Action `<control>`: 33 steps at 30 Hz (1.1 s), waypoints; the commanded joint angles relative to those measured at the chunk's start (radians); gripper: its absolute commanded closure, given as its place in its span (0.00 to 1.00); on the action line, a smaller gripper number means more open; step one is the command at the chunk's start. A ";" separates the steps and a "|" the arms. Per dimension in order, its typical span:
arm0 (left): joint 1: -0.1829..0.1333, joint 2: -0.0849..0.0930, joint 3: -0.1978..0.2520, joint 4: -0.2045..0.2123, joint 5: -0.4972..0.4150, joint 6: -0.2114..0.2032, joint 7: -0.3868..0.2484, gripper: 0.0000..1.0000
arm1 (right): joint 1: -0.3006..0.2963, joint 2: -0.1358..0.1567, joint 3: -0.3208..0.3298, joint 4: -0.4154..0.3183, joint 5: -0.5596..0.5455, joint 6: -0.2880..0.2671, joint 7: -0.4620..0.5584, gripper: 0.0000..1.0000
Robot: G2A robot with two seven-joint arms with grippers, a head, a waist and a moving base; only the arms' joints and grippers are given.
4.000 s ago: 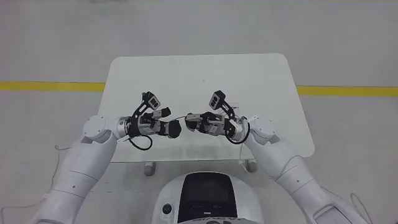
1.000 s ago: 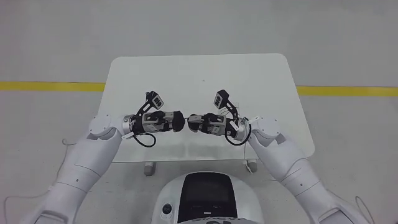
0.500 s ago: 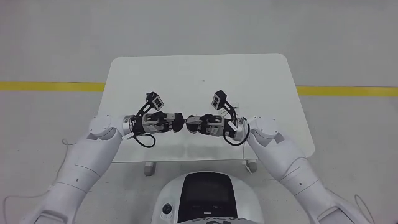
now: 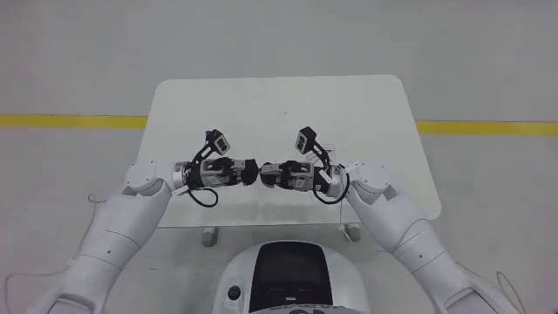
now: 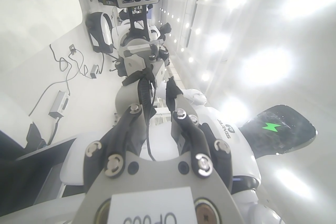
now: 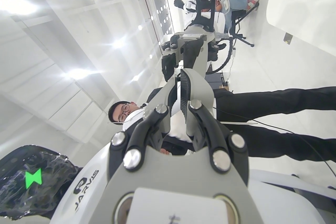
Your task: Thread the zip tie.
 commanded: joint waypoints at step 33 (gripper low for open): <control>-0.015 0.004 0.007 0.023 -0.006 -0.017 -0.005 1.00 | 0.007 0.012 0.035 -0.002 -0.001 -0.011 -0.007 0.00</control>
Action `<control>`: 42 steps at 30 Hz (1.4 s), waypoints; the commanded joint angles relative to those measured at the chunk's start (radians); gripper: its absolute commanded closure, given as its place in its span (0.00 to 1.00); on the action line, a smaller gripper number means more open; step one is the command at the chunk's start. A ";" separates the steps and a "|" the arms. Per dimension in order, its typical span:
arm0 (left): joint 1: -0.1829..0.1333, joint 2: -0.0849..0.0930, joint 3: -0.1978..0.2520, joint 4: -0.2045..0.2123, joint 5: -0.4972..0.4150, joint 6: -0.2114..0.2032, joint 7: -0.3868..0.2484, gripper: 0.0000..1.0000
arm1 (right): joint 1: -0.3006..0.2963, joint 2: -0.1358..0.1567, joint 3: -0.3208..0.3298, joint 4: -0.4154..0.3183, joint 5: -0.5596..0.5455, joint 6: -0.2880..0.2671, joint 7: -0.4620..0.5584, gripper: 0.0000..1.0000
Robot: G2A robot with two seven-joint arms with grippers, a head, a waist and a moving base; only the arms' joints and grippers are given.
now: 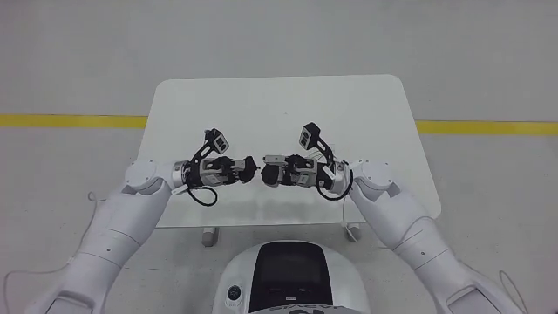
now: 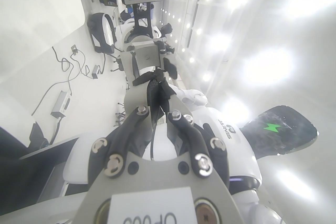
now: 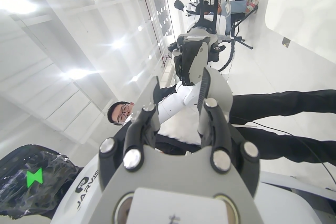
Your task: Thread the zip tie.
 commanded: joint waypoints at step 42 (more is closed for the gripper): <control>0.049 -0.094 -0.344 0.004 0.157 -0.159 -0.059 1.00 | -0.009 0.006 0.030 -0.010 -0.006 -0.013 -0.027 0.00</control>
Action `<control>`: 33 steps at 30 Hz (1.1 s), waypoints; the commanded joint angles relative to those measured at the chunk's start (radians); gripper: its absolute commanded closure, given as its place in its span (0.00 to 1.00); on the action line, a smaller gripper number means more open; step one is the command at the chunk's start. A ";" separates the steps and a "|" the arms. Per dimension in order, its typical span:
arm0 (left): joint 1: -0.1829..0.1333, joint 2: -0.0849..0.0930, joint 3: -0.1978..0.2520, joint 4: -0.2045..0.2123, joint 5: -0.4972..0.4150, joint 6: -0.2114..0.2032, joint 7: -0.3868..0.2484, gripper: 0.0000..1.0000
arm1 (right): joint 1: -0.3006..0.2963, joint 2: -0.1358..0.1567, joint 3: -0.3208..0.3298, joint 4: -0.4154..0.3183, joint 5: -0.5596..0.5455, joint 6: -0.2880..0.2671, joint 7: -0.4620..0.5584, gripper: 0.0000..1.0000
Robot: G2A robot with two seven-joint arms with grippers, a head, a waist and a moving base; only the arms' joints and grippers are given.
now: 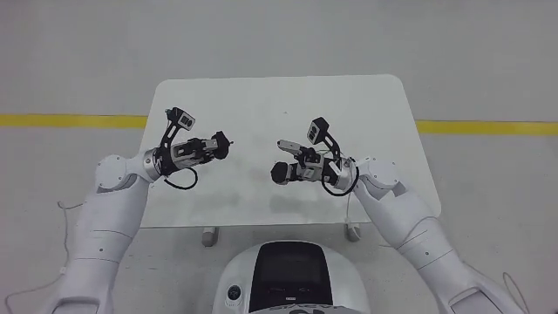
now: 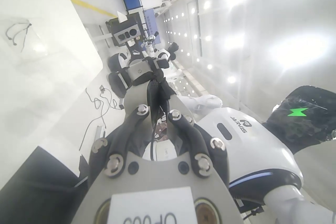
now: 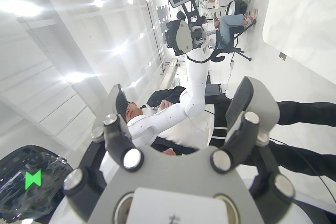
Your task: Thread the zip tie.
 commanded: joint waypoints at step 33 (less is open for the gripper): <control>0.000 0.000 0.001 0.000 0.000 0.000 0.000 1.00 | 0.157 0.014 -0.092 -0.067 -0.922 0.390 -0.309 0.00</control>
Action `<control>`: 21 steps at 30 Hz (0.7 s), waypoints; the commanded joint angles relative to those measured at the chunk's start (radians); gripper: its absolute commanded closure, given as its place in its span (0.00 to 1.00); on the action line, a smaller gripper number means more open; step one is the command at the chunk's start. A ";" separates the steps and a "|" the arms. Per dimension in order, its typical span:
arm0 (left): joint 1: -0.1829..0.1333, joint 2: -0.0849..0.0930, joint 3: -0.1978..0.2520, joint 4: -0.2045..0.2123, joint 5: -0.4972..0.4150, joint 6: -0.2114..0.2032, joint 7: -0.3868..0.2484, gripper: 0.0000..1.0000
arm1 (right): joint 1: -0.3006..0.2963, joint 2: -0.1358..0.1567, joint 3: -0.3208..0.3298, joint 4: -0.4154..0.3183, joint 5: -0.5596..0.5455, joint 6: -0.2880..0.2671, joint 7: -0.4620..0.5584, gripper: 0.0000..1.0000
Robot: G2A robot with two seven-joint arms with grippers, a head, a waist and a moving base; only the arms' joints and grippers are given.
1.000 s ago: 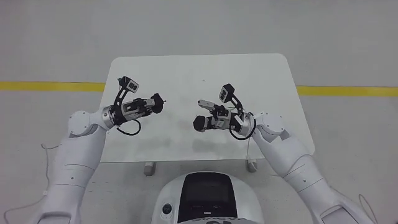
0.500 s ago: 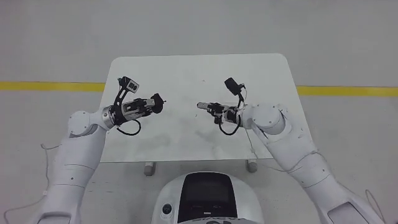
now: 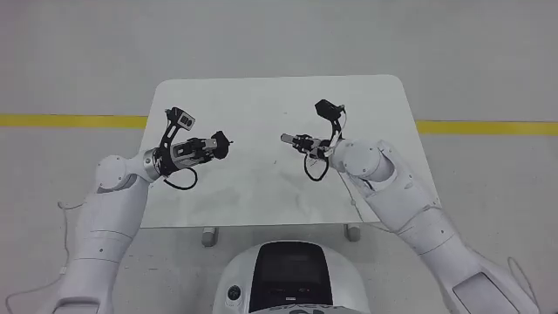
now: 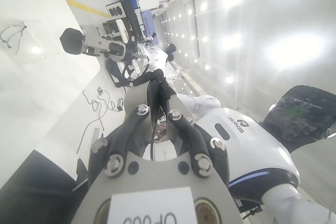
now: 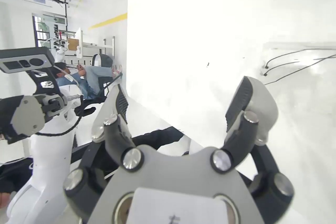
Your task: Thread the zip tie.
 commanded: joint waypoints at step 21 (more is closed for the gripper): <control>0.000 0.000 0.000 0.000 0.000 0.000 0.000 1.00 | 0.137 -0.049 -0.030 0.205 -0.152 0.000 0.133 0.00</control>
